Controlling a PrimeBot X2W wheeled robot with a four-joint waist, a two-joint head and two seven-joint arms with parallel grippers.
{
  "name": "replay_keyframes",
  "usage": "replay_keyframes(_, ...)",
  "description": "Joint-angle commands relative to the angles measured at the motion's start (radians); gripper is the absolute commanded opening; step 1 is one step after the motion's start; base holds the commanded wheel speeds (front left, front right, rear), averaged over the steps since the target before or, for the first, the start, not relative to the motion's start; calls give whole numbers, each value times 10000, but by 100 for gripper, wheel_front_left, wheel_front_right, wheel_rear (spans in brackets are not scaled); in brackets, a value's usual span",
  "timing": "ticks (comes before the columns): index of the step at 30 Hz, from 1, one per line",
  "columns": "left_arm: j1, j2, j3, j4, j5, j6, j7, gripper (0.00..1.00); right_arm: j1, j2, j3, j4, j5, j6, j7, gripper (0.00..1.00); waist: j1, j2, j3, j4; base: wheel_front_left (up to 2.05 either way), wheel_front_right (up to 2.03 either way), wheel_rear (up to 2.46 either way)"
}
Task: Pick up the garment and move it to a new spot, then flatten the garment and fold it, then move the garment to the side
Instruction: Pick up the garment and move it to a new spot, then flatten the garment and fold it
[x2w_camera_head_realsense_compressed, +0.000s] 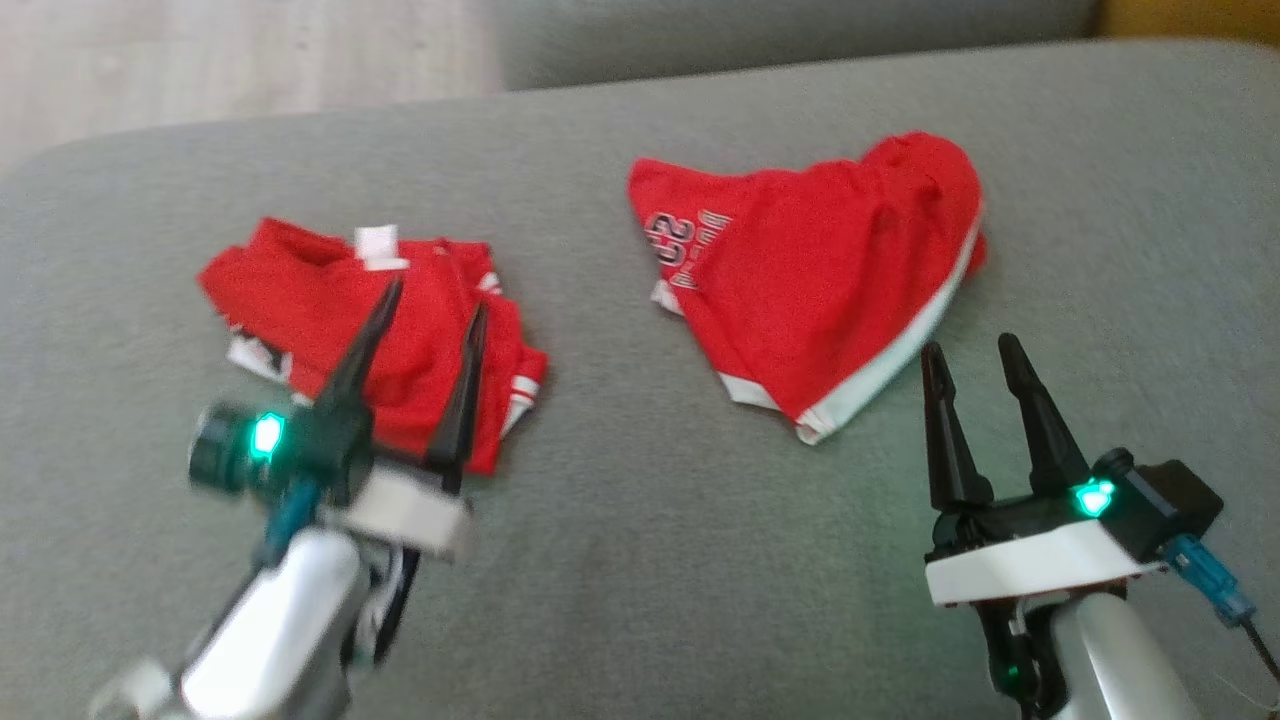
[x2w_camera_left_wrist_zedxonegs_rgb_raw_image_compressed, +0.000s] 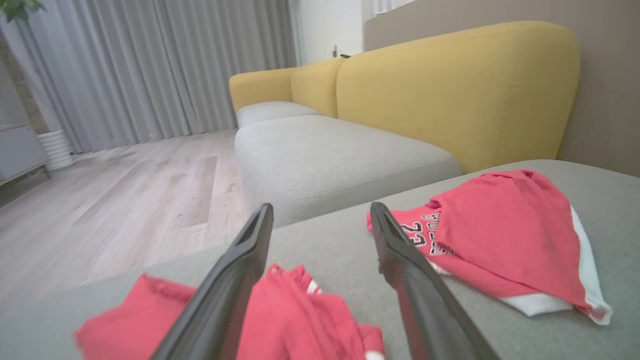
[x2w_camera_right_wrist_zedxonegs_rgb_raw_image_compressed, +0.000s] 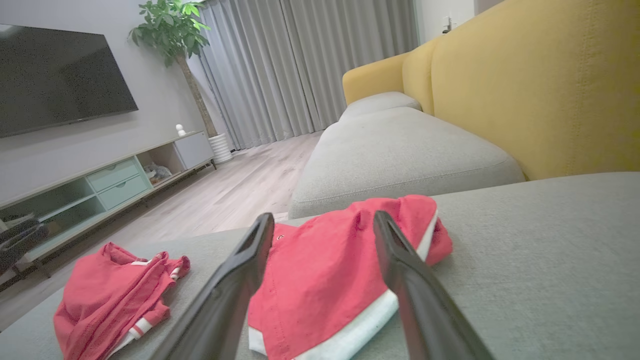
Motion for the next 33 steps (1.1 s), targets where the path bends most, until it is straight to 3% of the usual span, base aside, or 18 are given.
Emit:
replay_keyframes(1,199,153,675,-501,-45,219,-97,100,-108,-39,169,-288,-93,-7,-109,100,2,-1,-331,417,0,0,0)
replay_keyframes(8,2185,-572,1982,-1131,290,627,-101,100,57,-39,174,-211,-190,-7,-109,100,2,-1,-484,539,0,0,0)
replay_keyframes(18,2654,-1305,2737,-1006,1293,-135,-102,100,36,-39,153,-22,-510,-7,-109,100,2,-1,-517,560,0,0,0)
replay_keyframes(33,2266,-2094,3238,-481,2053,-1071,-102,100,-1528,-39,693,3709,-1929,-7,423,100,2,-1,322,975,0,0,0)
